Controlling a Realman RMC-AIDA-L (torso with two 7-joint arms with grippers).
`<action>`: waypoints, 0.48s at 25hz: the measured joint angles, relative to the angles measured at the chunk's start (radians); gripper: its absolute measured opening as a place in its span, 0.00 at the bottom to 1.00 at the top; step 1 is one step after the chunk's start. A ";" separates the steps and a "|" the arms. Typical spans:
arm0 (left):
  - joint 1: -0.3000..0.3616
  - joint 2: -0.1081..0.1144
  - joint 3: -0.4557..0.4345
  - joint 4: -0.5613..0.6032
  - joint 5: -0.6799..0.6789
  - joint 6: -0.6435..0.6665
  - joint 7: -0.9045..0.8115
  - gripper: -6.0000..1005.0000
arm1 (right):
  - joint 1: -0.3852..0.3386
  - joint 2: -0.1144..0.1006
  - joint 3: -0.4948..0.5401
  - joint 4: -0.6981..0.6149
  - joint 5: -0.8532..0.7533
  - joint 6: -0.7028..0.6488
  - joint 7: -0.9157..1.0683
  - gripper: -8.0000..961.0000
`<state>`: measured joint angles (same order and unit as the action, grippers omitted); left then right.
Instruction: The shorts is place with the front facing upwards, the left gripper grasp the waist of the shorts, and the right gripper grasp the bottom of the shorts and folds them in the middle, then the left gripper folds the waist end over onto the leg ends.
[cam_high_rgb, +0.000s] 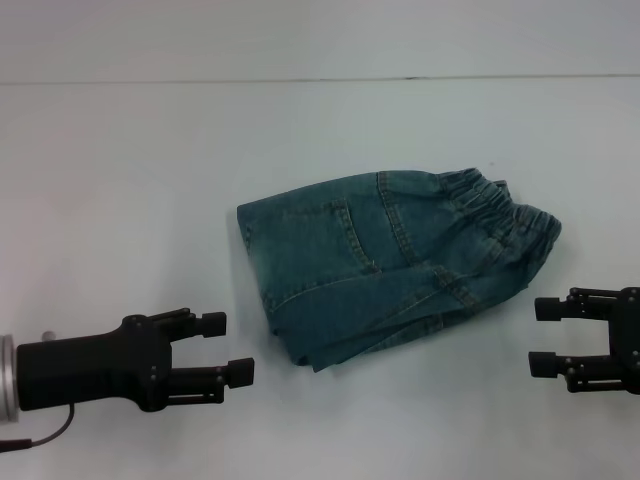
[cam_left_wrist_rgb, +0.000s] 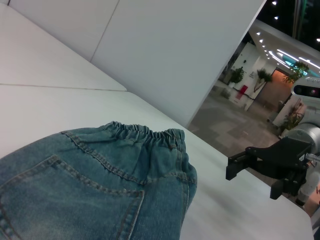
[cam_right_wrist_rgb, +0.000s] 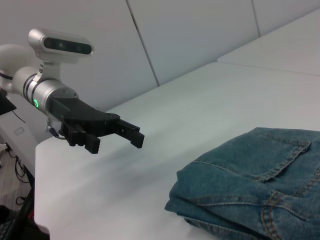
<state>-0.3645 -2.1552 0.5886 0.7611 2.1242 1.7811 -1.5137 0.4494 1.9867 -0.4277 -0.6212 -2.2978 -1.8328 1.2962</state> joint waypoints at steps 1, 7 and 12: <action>0.000 0.000 0.000 0.000 0.000 0.000 0.000 0.90 | 0.000 0.001 0.000 0.000 0.000 0.002 0.000 0.86; -0.001 0.000 0.000 -0.003 -0.006 0.001 0.001 0.90 | 0.001 0.006 -0.002 0.000 -0.001 0.008 -0.001 0.86; -0.006 -0.002 -0.001 -0.006 -0.008 0.001 0.002 0.90 | 0.004 0.007 -0.002 0.000 -0.002 0.008 -0.005 0.86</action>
<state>-0.3706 -2.1570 0.5879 0.7553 2.1167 1.7824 -1.5119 0.4536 1.9942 -0.4295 -0.6214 -2.2994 -1.8247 1.2910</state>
